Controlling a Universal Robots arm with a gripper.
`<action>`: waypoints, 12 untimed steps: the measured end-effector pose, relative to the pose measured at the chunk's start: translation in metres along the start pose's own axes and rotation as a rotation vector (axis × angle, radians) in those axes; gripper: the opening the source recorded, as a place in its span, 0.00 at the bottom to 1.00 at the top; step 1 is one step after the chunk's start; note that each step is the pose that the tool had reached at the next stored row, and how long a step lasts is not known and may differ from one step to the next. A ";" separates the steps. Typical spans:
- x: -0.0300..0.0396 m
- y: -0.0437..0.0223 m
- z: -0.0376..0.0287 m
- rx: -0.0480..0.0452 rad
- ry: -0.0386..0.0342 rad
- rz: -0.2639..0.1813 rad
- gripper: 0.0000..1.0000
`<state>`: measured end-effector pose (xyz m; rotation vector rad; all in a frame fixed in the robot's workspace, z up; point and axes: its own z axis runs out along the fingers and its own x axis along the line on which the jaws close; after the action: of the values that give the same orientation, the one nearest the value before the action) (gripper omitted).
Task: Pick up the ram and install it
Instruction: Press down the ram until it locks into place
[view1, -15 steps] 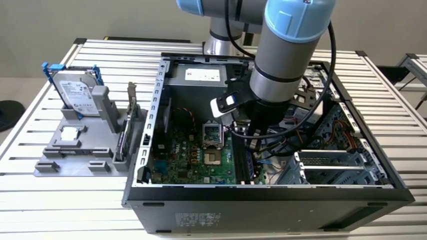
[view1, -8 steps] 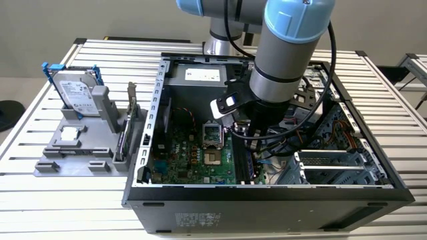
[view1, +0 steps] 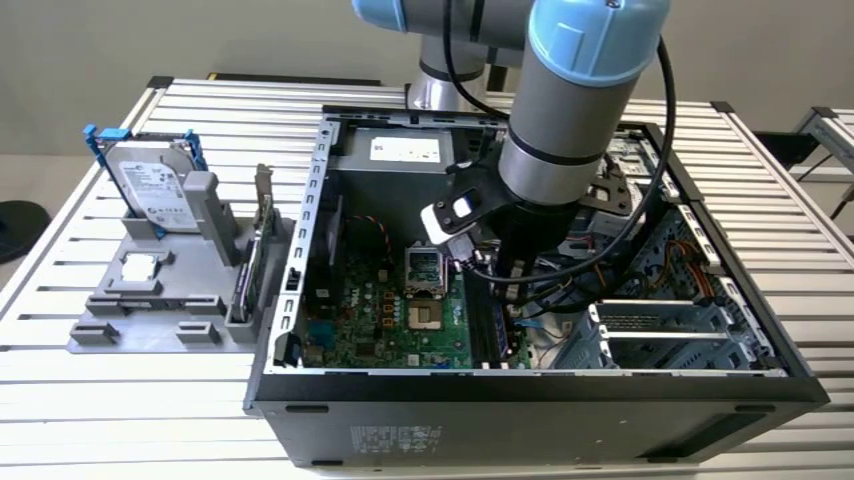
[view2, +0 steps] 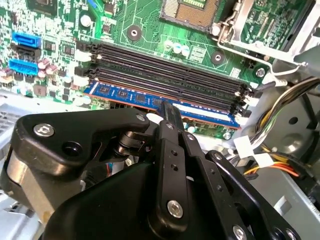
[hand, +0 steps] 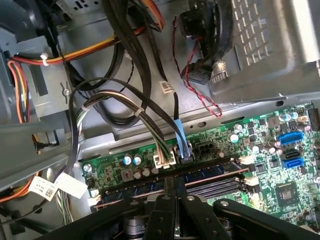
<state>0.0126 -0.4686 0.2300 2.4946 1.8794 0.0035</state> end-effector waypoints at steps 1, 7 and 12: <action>0.0000 0.0000 -0.0002 0.0005 0.0001 -0.013 0.00; 0.0002 0.0000 -0.0009 0.0031 0.0002 -0.091 0.00; 0.0003 0.0001 -0.0009 0.0024 0.0011 -0.152 0.00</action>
<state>0.0127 -0.4683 0.2309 2.3466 2.0649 0.0005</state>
